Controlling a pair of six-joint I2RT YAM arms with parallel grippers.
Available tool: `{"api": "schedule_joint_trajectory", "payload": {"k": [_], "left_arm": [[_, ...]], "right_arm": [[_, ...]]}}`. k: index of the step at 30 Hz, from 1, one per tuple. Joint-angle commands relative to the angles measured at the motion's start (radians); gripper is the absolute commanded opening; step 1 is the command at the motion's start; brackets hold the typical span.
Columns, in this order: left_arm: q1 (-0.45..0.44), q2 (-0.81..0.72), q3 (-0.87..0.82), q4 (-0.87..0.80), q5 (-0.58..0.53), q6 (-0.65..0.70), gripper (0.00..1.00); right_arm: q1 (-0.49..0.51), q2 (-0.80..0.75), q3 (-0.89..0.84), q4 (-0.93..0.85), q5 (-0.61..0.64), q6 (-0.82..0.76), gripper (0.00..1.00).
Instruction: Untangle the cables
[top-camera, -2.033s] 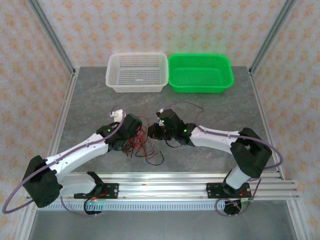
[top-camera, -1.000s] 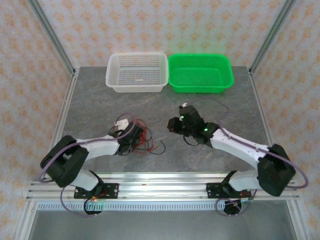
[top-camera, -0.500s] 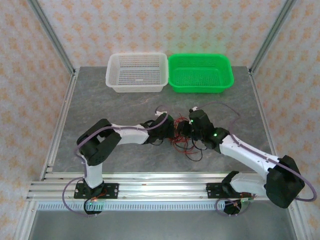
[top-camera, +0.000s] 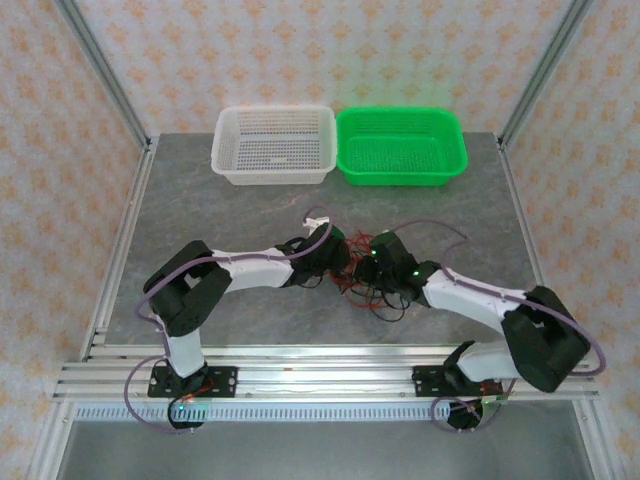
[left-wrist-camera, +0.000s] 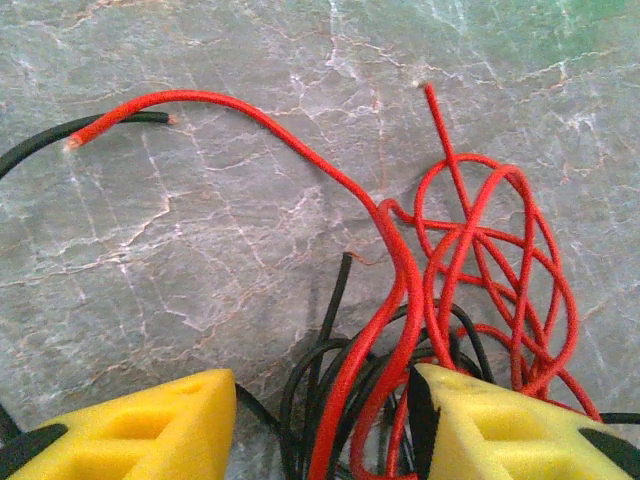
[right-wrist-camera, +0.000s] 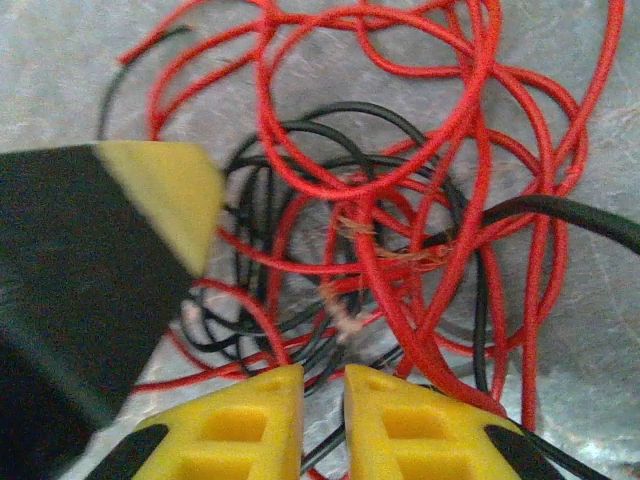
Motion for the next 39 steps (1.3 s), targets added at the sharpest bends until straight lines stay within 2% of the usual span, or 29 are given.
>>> {"api": "schedule_joint_trajectory", "payload": {"k": [1,6,9,13,16,23,28,31,36,39], "left_arm": [[0.006,0.018,-0.015,-0.049,-0.038,0.012,0.49],[0.023,0.130,-0.027,-0.073,-0.063,0.009,0.47],[0.032,0.132,-0.070,-0.073,-0.095,-0.002,0.46],[0.075,0.099,-0.139,-0.131,-0.177,-0.016,0.46],[0.124,0.008,-0.215,-0.151,-0.222,-0.023,0.46],[0.181,-0.123,-0.304,-0.174,-0.263,-0.016,0.50],[0.183,-0.156,-0.292,-0.149,-0.215,0.004,0.50],[0.171,-0.198,-0.265,-0.153,-0.188,0.028,0.52],[0.115,-0.293,-0.133,-0.286,-0.218,0.086,0.66],[0.076,-0.321,-0.044,-0.355,-0.226,0.121,0.70]], "right_arm": [[-0.003,0.043,-0.011,0.035,0.073,0.020,0.17],[-0.015,0.058,-0.041,0.036,0.116,0.045,0.17],[-0.035,0.051,-0.067,0.032,0.143,0.061,0.17],[-0.091,0.046,-0.110,0.044,0.153,0.066,0.17],[-0.142,0.048,-0.137,0.046,0.159,0.051,0.17],[-0.232,0.070,-0.137,0.045,0.160,-0.012,0.17],[-0.250,0.084,-0.060,0.004,0.159,-0.087,0.17],[-0.250,0.040,-0.021,-0.035,0.117,-0.113,0.18],[-0.235,-0.100,0.028,-0.124,0.040,-0.122,0.23],[-0.212,-0.157,0.053,-0.158,0.020,-0.102,0.24]]}}
